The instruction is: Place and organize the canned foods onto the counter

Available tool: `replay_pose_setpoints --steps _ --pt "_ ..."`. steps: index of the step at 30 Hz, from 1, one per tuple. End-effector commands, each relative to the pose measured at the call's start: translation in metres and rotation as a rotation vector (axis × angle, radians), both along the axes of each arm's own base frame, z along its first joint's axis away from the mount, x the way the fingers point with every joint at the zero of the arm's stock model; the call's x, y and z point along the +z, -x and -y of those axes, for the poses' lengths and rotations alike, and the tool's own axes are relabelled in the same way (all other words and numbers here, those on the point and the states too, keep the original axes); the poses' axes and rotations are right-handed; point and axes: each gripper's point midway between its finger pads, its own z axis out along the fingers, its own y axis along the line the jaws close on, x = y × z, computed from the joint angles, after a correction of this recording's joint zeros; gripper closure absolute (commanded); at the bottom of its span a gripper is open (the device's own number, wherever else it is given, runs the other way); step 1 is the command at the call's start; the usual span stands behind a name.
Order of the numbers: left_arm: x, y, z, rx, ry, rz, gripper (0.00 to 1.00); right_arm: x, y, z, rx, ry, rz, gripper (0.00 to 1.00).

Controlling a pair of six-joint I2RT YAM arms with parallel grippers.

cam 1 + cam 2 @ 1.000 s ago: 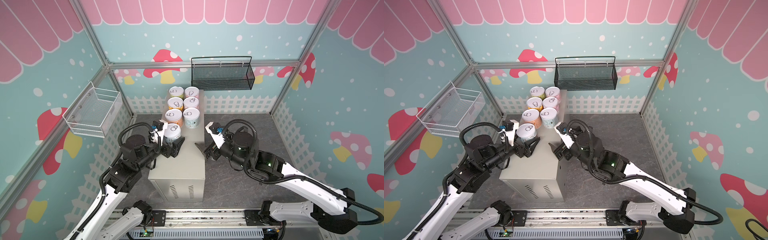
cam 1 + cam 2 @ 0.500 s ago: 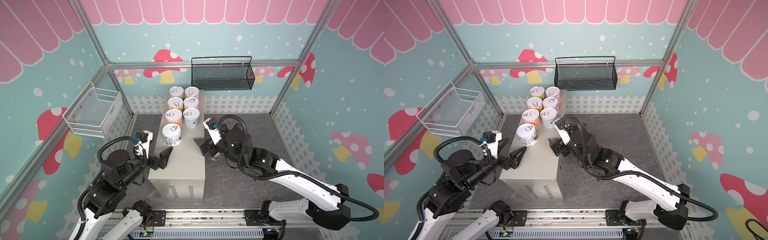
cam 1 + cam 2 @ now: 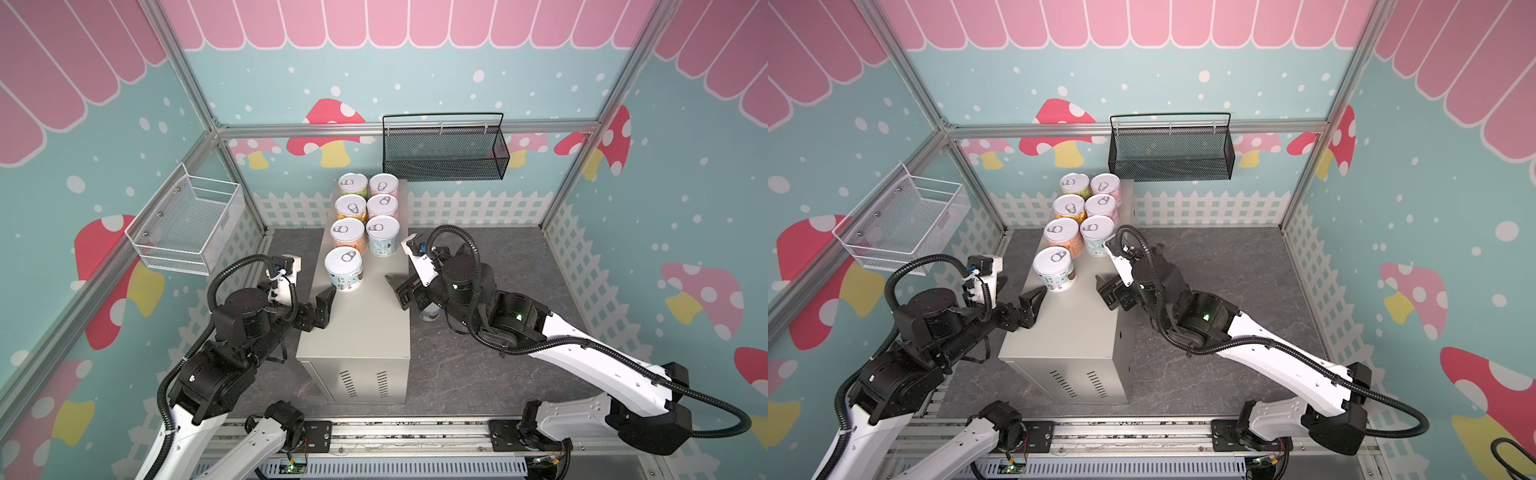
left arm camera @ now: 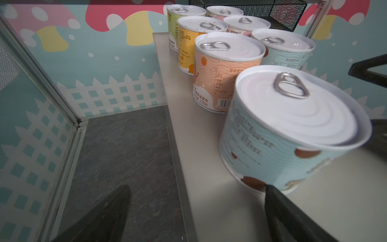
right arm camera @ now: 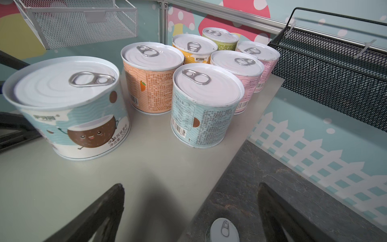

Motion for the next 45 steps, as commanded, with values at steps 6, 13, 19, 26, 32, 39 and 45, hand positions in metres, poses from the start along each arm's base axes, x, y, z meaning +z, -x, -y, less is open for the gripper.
replay_pose_setpoints --steps 6,13,19,26,32,39,45 --pt "0.014 -0.009 -0.012 0.079 0.012 0.022 0.00 0.005 -0.005 -0.006 -0.005 -0.023 -0.010 0.01" --pt "0.014 -0.008 -0.018 0.106 0.005 0.027 0.00 0.001 -0.006 -0.016 0.016 -0.027 -0.024 0.00" --pt "0.015 -0.008 -0.035 0.198 -0.023 0.035 0.00 0.004 -0.006 -0.012 0.006 -0.031 -0.020 0.00" --pt "0.041 0.005 -0.035 0.154 -0.037 0.100 0.00 0.005 -0.007 -0.001 -0.034 -0.031 -0.014 0.01" --pt "0.071 0.031 -0.008 -0.062 -0.020 0.141 0.00 0.002 -0.019 0.035 -0.209 -0.024 -0.031 0.01" --pt "0.083 0.071 0.054 -0.469 0.042 0.086 0.00 -0.006 -0.026 0.096 -0.410 -0.051 -0.056 0.01" --pt "0.085 0.088 0.091 -0.690 0.115 0.000 0.00 -0.030 -0.028 0.136 -0.464 -0.075 -0.116 0.01"
